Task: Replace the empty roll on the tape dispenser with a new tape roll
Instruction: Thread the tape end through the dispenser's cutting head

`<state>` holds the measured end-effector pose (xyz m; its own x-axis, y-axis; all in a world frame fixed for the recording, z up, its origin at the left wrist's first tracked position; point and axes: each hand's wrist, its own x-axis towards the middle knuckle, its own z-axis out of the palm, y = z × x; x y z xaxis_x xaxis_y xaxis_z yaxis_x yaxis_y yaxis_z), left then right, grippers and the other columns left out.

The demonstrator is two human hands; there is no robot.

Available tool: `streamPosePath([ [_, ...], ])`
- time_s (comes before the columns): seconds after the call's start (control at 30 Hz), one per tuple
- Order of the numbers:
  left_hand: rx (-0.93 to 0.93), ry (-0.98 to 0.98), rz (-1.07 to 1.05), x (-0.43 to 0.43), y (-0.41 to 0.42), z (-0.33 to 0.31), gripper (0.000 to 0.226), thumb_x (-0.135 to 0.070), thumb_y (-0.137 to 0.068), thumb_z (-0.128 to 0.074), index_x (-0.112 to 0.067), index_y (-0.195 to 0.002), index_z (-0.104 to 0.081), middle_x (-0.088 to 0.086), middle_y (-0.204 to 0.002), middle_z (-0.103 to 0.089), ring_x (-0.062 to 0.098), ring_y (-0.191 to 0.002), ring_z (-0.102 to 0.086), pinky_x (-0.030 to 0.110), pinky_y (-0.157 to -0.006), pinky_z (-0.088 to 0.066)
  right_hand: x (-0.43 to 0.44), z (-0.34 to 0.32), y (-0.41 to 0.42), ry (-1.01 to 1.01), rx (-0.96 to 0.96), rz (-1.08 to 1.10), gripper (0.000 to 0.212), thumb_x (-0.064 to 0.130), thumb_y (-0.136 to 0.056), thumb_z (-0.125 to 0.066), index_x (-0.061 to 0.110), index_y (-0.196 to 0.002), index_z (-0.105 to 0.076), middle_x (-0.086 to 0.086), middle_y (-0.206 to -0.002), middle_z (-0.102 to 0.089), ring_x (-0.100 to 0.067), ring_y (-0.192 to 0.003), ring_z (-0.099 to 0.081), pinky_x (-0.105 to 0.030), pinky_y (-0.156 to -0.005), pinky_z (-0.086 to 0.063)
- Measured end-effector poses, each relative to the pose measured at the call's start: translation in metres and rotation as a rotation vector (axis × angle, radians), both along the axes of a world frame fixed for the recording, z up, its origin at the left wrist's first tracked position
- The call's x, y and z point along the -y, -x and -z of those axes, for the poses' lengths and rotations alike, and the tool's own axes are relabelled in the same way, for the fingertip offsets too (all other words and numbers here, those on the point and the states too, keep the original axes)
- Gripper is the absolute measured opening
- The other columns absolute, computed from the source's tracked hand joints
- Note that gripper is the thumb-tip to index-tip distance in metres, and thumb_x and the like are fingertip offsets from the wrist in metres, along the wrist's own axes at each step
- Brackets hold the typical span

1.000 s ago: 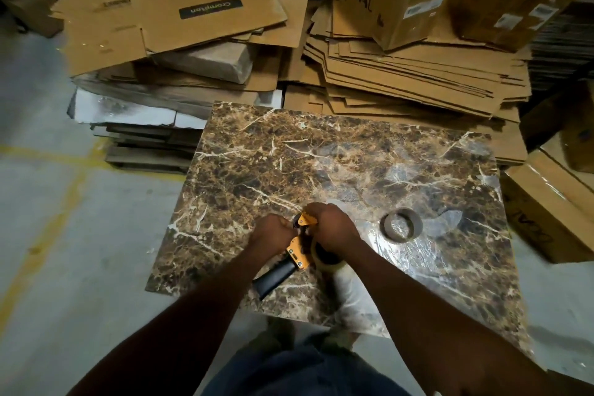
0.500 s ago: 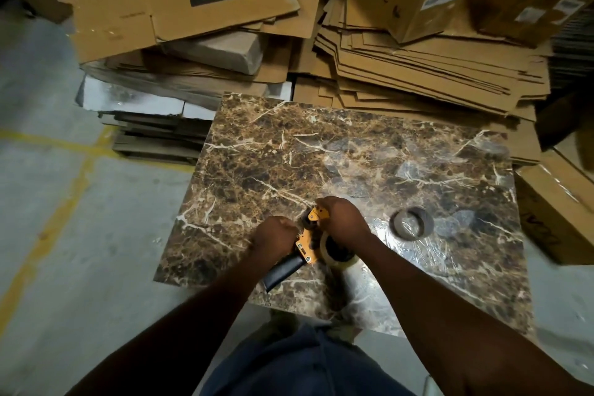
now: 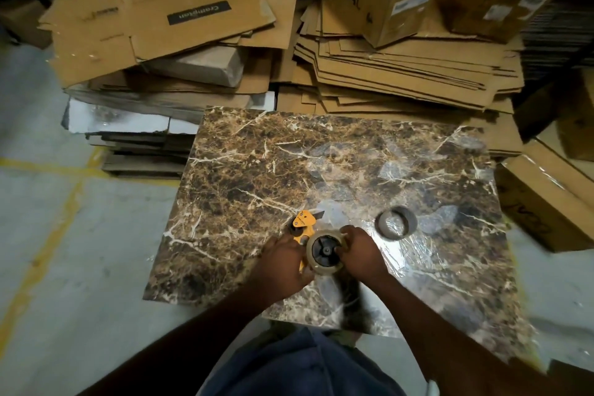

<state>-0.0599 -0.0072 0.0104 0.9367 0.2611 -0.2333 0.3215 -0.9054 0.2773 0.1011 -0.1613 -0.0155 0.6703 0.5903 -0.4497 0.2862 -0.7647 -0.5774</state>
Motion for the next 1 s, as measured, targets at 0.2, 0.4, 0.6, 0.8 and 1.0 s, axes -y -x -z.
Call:
streamPosePath([
  [0.2,-0.124,-0.147,0.071,0.0,-0.015,-0.008,0.032,-0.05,-0.083,-0.062,-0.025,-0.1,-0.071,-0.002,-0.105,-0.072,0.023,-0.113,-0.057,0.043,-0.095,-0.036,0.006,0.003,0.011,0.018,-0.054,0.102,0.034,0.027,-0.08,-0.073,0.016,-0.111,-0.066,-0.006,-0.104,-0.062,-0.027,-0.097,-0.063,-0.031,-0.08,-0.046],
  [0.4,-0.22,-0.218,0.083,-0.001,-0.024,-0.008,0.03,-0.039,-0.086,-0.051,-0.02,-0.09,-0.073,0.004,-0.097,-0.07,0.026,-0.105,-0.059,0.043,-0.093,-0.036,0.008,0.002,0.016,0.003,-0.115,0.215,0.025,0.029,-0.073,-0.074,0.019,-0.096,-0.067,-0.002,-0.093,-0.066,-0.021,-0.083,-0.065,-0.038,-0.078,-0.057],
  [0.6,-0.289,-0.112,0.053,-0.007,-0.04,-0.01,0.03,-0.039,-0.084,-0.048,-0.022,-0.094,-0.071,0.006,-0.098,-0.072,0.031,-0.104,-0.062,0.044,-0.099,-0.042,0.009,-0.003,0.024,-0.018,-0.165,0.358,0.018,0.021,-0.077,-0.075,0.016,-0.077,-0.057,-0.003,-0.073,-0.064,-0.023,-0.069,-0.063,-0.039,-0.065,-0.051],
  [0.8,-0.372,-0.001,0.0,-0.014,-0.036,0.004,0.036,-0.044,-0.07,-0.063,-0.033,-0.101,-0.077,-0.001,-0.101,-0.072,0.026,-0.111,-0.06,0.044,-0.1,-0.041,0.005,-0.008,0.031,-0.01,-0.259,0.53,0.021,0.018,-0.079,-0.074,0.006,-0.092,-0.062,-0.005,-0.081,-0.065,-0.025,-0.077,-0.062,-0.037,-0.07,-0.049],
  [1.0,-0.268,0.084,-0.137,-0.015,-0.035,0.011,0.033,-0.039,-0.078,-0.047,-0.023,-0.086,-0.075,-0.001,-0.087,-0.075,0.026,-0.095,-0.067,0.041,-0.097,-0.046,0.004,-0.001,0.041,-0.018,-0.385,0.728,0.041,0.036,-0.075,-0.079,0.006,-0.097,-0.062,-0.013,-0.093,-0.071,-0.031,-0.087,-0.069,-0.044,-0.077,-0.058],
])
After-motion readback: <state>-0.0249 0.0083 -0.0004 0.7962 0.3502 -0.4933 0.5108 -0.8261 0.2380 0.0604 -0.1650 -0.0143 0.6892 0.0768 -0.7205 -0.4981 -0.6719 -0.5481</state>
